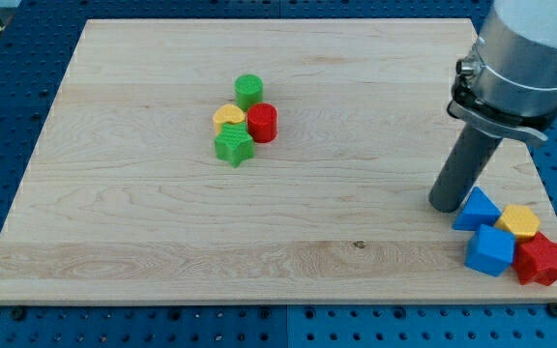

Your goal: Point your arm closer to the green circle

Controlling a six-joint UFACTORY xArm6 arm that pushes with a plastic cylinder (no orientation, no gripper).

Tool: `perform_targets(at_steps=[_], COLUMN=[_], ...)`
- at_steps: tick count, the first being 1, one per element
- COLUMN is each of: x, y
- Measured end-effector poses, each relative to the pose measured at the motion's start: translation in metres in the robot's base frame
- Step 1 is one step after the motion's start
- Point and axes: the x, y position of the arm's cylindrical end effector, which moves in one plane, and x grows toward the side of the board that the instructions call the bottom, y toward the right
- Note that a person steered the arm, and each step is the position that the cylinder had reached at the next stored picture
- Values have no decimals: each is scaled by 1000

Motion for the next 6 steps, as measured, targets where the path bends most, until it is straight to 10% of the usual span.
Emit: perform_targets(at_steps=[6], x=[-150], y=[-119])
